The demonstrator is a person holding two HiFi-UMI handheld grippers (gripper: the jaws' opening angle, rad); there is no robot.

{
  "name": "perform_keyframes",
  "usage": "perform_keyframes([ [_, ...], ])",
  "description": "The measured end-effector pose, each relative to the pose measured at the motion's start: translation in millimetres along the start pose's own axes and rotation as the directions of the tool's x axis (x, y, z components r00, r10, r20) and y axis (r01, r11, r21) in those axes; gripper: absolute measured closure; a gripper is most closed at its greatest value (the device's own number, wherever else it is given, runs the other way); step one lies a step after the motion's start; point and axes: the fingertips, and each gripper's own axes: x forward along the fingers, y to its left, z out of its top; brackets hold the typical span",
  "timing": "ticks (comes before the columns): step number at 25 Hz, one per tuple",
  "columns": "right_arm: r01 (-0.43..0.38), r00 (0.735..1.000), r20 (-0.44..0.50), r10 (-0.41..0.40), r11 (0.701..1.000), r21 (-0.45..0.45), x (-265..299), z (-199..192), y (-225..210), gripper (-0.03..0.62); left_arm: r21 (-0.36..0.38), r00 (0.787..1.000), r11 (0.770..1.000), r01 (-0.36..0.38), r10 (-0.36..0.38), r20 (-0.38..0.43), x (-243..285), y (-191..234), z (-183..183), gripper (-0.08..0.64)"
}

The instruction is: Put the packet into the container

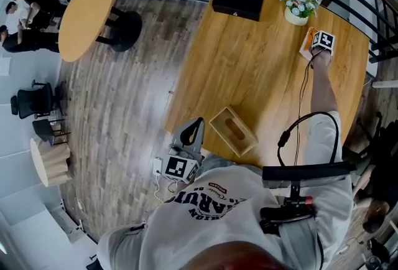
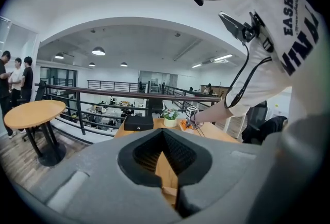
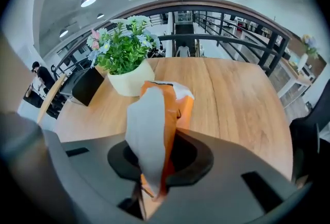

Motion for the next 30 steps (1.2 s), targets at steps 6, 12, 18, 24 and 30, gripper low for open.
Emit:
perform_keyframes([
  [6, 0.006, 0.999, -0.041, -0.013, 0.983, -0.182, -26, 1, -2, 0.514, -0.006, 1.000, 1.000, -0.006, 0.006, 0.015, -4, 6, 5, 0.561],
  [12, -0.003, 1.000, -0.027, -0.007, 0.940, -0.342, -91, 15, -5, 0.514, 0.009, 0.998, 1.000, 0.020, -0.021, 0.061, -7, 3, 17, 0.561],
  [18, 0.003, 0.999, -0.042, -0.030, 0.844, -0.536, -171, 18, -2, 0.514, 0.023, 0.987, 0.996, 0.083, -0.086, 0.134, -11, -18, 33, 0.561],
  [24, 0.065, 0.997, 0.024, -0.073, 0.637, -0.768, -276, 36, 21, 0.514, 0.045, 0.970, 0.992, 0.122, -0.128, 0.205, -22, -31, 50, 0.561],
  [30, 0.137, 0.989, 0.094, -0.113, 0.479, -0.867, -365, 44, 47, 0.514, 0.026, 0.957, 0.989, 0.144, -0.146, 0.252, -44, -37, 54, 0.561],
])
